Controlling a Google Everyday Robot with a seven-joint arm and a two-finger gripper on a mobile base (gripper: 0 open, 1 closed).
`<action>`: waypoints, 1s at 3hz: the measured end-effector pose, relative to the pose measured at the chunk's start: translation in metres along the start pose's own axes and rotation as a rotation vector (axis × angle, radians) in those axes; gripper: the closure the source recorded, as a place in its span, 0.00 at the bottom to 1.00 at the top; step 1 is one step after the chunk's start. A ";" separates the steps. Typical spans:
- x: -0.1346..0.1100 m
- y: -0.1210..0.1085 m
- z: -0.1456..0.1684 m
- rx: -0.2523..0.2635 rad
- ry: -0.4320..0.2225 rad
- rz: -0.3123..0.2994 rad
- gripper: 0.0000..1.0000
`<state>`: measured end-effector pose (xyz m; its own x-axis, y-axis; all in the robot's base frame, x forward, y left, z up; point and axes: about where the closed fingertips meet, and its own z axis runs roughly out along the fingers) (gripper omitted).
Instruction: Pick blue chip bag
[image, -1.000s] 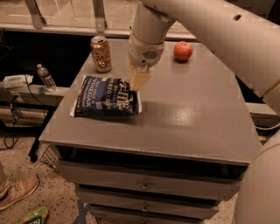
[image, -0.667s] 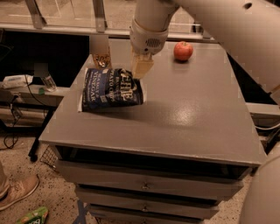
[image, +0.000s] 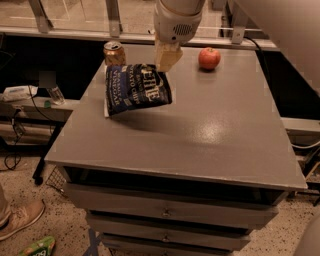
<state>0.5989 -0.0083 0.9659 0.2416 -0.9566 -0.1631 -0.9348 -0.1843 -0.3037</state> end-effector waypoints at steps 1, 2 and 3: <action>0.001 -0.008 -0.017 0.047 0.004 -0.007 1.00; 0.002 -0.015 -0.028 0.082 0.000 -0.015 1.00; 0.001 -0.020 -0.037 0.109 -0.010 -0.022 1.00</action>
Offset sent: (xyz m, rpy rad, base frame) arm 0.0094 -0.0105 0.0470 0.0214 -0.1124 0.0030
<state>0.6081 -0.0142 1.0064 0.2646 -0.9502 -0.1644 -0.8954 -0.1787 -0.4077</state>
